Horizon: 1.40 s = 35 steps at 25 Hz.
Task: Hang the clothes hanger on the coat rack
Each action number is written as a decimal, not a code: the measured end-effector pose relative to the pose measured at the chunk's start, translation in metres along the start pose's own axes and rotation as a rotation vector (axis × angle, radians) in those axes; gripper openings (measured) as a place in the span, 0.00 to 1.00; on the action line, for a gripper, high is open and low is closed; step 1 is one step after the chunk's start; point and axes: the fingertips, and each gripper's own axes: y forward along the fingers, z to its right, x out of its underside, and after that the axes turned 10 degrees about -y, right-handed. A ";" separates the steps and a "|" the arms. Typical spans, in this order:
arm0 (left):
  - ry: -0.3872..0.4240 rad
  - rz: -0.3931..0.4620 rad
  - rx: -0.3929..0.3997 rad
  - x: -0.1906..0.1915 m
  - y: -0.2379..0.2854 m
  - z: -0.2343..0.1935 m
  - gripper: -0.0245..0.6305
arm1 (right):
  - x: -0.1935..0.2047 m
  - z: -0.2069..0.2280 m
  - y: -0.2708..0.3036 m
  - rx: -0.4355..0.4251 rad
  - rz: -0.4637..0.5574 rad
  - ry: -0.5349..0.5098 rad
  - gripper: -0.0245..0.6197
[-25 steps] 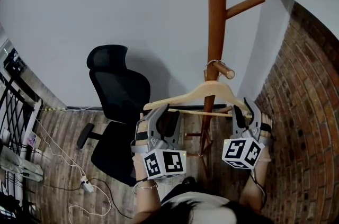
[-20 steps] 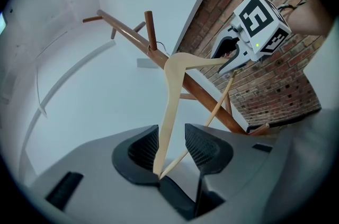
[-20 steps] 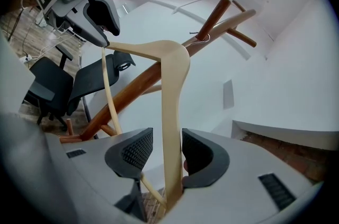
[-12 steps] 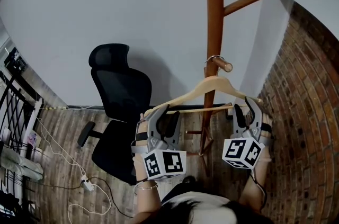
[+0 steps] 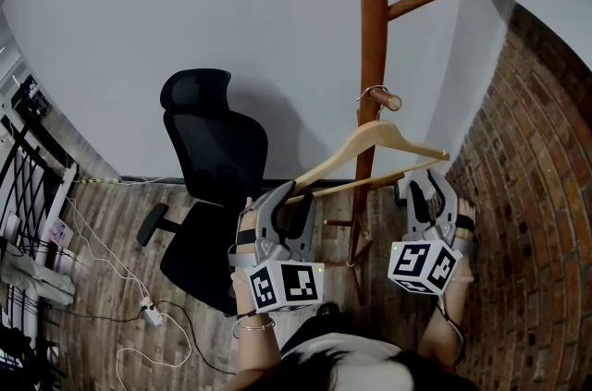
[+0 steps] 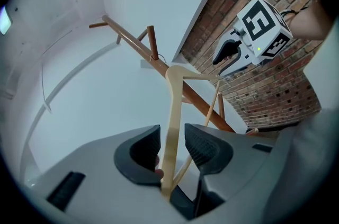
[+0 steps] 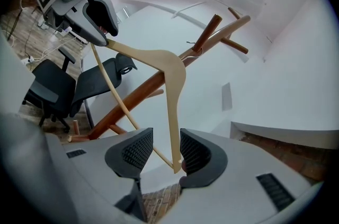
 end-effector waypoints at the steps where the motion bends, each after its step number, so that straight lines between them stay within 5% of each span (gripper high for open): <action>1: 0.013 -0.001 0.001 0.001 -0.002 0.001 0.27 | 0.000 0.000 -0.002 -0.001 0.003 0.000 0.31; 35: 0.003 -0.018 -0.034 -0.028 -0.072 0.056 0.08 | 0.032 0.003 -0.082 0.002 0.050 0.033 0.16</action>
